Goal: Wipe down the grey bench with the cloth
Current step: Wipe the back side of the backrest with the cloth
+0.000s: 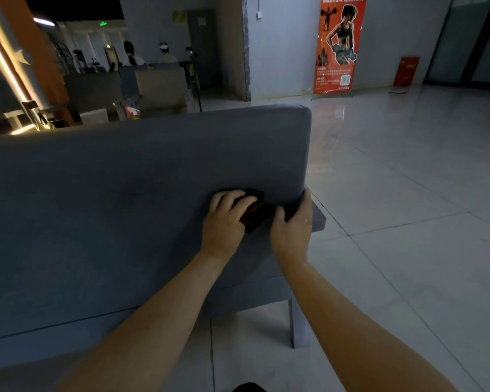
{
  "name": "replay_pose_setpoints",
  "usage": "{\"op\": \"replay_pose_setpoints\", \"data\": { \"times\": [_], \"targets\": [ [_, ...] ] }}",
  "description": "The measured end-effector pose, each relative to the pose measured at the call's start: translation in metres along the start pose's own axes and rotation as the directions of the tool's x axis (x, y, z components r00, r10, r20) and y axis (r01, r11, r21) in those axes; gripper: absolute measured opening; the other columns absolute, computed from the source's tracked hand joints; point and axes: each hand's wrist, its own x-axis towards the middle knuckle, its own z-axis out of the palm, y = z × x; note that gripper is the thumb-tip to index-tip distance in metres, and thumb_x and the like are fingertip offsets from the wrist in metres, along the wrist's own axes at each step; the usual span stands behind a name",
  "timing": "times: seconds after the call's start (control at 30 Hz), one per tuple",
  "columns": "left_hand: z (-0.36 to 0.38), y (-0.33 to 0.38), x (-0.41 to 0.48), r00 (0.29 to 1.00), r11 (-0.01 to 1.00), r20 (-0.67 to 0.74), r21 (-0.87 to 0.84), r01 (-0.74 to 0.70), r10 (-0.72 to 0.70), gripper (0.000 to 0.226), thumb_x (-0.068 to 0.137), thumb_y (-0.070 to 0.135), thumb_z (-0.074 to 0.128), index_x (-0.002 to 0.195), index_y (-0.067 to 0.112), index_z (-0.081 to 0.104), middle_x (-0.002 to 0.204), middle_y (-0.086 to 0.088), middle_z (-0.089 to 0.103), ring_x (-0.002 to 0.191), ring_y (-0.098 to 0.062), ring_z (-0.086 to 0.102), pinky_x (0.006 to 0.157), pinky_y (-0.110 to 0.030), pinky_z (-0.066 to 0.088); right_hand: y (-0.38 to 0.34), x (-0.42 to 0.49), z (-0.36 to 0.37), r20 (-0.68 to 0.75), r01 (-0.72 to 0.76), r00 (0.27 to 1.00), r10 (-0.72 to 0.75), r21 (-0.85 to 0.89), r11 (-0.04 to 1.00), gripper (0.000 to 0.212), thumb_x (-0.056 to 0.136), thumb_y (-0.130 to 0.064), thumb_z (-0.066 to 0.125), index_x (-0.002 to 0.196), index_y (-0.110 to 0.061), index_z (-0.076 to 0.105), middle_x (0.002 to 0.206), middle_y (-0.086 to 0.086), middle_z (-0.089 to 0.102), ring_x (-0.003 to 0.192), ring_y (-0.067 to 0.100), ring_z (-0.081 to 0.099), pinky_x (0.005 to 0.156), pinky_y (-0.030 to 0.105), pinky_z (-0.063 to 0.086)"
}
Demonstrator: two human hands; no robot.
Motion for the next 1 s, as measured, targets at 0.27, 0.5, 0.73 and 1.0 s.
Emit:
{"op": "replay_pose_setpoints", "data": {
  "times": [0.27, 0.5, 0.73, 1.0],
  "targets": [
    [0.009, -0.001, -0.026, 0.986, 0.999, 0.156, 0.019, 0.048, -0.051, 0.058, 0.065, -0.02, 0.063, 0.107, 0.019, 0.075, 0.099, -0.003, 0.062, 0.094, -0.021, 0.05, 0.046, -0.033, 0.052, -0.002, -0.006, -0.001, 0.031, 0.017, 0.999, -0.016, -0.03, 0.999, 0.077, 0.085, -0.017, 0.048, 0.156, -0.032, 0.025, 0.151, -0.002, 0.045, 0.138, 0.022, 0.044, 0.111, 0.053, 0.042],
    [0.015, 0.0, -0.051, 0.914, 0.991, 0.382, 0.063, 0.121, -0.136, 0.044, 0.083, 0.0, 0.07, 0.121, 0.021, 0.068, 0.11, -0.001, 0.054, 0.102, -0.023, 0.052, 0.061, -0.038, 0.054, -0.001, -0.006, -0.008, 0.063, 0.015, 0.998, -0.01, -0.077, 0.997, 0.086, 0.087, -0.002, 0.05, 0.161, -0.028, 0.015, 0.161, -0.005, 0.032, 0.148, 0.016, 0.03, 0.119, 0.049, 0.035],
    [0.022, -0.004, -0.068, 0.83, 0.975, 0.514, 0.066, 0.211, -0.215, 0.036, 0.09, 0.012, 0.066, 0.125, 0.024, 0.067, 0.108, 0.0, 0.051, 0.105, -0.024, 0.05, 0.079, -0.039, 0.051, 0.003, -0.007, -0.017, 0.112, -0.009, 0.994, 0.016, -0.065, 0.998, 0.088, 0.087, 0.002, 0.049, 0.161, -0.031, 0.016, 0.16, -0.007, 0.034, 0.145, 0.017, 0.037, 0.115, 0.04, 0.041],
    [-0.035, 0.041, 0.016, 0.994, 0.983, 0.07, -0.159, 0.092, -0.081, 0.055, 0.072, -0.01, 0.057, 0.118, 0.015, 0.071, 0.107, -0.007, 0.055, 0.095, -0.026, 0.058, 0.072, -0.035, 0.053, -0.02, 0.004, -0.02, 0.021, -0.113, 0.994, 0.111, 0.092, 0.989, 0.053, 0.099, -0.015, 0.048, 0.151, -0.027, 0.041, 0.133, -0.003, 0.058, 0.126, 0.019, 0.055, 0.108, 0.041, 0.047]
  ]
}}
